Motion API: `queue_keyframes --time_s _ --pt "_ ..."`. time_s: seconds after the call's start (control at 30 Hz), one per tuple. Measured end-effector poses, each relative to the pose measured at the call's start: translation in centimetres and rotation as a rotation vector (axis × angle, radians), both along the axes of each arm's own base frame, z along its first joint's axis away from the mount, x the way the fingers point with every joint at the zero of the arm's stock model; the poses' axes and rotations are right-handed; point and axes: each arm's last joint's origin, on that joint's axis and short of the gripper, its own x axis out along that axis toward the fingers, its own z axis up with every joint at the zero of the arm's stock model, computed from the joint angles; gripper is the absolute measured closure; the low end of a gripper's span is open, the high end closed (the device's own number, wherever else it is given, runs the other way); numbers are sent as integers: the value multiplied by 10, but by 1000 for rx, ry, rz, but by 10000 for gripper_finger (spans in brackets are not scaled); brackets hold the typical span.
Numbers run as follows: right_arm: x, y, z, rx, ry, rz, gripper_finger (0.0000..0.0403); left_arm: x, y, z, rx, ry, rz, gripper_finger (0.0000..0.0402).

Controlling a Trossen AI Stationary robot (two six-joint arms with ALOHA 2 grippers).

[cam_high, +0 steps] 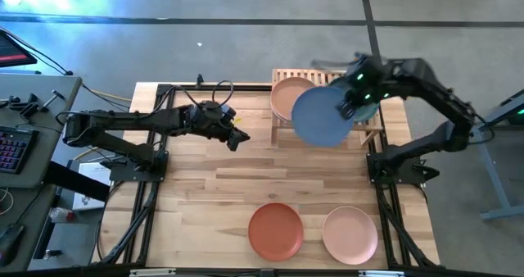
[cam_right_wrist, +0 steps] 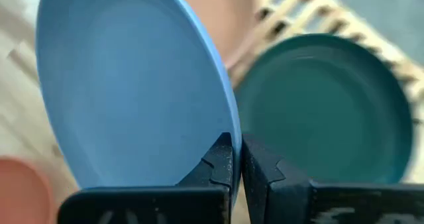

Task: Place and stack plates onto a shelf
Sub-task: Stack the blue plate on top of the green plate

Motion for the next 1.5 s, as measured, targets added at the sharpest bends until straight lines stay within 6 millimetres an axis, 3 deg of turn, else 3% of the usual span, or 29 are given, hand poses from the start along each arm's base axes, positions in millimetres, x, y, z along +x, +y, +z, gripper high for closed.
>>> queue_keyframes --time_s 0.23,0.53,0.73,0.9,1.07,1.3,1.5 --pt "-42 -28 10 -23 -45 -161 403 -3 17 0 16 2 52 316" --pt "-67 -51 10 -13 -60 -350 403 -8 35 0 113 17 60 316" --pt "-79 -48 14 -3 -113 -433 403 -12 45 0 196 35 45 316" --pt "-93 -31 16 3 -197 -558 403 -14 50 0 266 50 21 316" --pt "-109 -12 -5 24 -244 -744 403 -15 55 0 326 64 -1 316" --pt "-124 7 -35 32 -472 -916 403 -18 60 0 423 88 -44 316" --pt "-124 8 -65 92 -500 -1020 403 -19 64 0 485 105 -72 316"
